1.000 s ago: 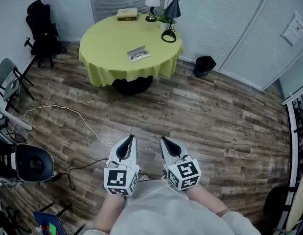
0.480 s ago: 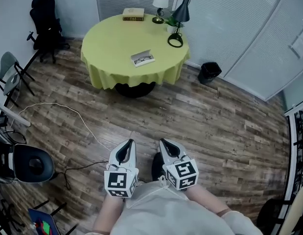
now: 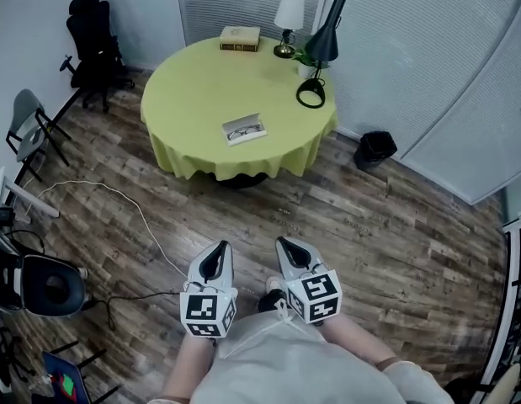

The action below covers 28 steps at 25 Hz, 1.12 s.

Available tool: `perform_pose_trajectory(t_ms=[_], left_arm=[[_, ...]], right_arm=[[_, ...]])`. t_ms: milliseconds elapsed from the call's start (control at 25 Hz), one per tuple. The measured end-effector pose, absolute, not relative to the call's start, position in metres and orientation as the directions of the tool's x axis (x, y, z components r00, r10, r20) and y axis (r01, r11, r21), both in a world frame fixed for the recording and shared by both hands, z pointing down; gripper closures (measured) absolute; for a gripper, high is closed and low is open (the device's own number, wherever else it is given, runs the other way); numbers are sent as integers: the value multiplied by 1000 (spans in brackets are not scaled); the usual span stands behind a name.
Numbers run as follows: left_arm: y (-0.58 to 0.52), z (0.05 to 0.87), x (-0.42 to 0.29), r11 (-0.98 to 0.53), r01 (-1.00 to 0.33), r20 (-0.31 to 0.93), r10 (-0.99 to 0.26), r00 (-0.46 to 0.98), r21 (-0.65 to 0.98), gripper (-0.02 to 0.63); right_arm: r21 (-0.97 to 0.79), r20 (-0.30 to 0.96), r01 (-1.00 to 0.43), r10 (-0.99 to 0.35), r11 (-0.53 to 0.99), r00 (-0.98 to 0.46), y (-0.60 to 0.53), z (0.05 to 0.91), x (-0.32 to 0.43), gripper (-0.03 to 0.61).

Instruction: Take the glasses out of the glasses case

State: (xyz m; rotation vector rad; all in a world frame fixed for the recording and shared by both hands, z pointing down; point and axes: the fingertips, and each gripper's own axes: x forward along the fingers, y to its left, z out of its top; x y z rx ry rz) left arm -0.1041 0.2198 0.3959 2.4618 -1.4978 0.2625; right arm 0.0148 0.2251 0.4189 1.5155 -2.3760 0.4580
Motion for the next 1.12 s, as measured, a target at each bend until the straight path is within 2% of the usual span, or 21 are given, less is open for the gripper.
perform_pose_trajectory(t_ms=[440, 840, 1120], left_arm=[[125, 402, 8, -400, -907, 282, -862, 422, 135, 606], [60, 422, 13, -361, -924, 336, -861, 383, 127, 606], [-9, 447, 6, -351, -925, 367, -849, 380, 146, 606]], right_arm=[[-108, 434, -894, -789, 434, -435, 129, 431, 124, 580], [-141, 462, -903, -780, 405, -422, 71, 449, 150, 580], [-140, 489, -905, -767, 402, -416, -5, 469, 142, 580]])
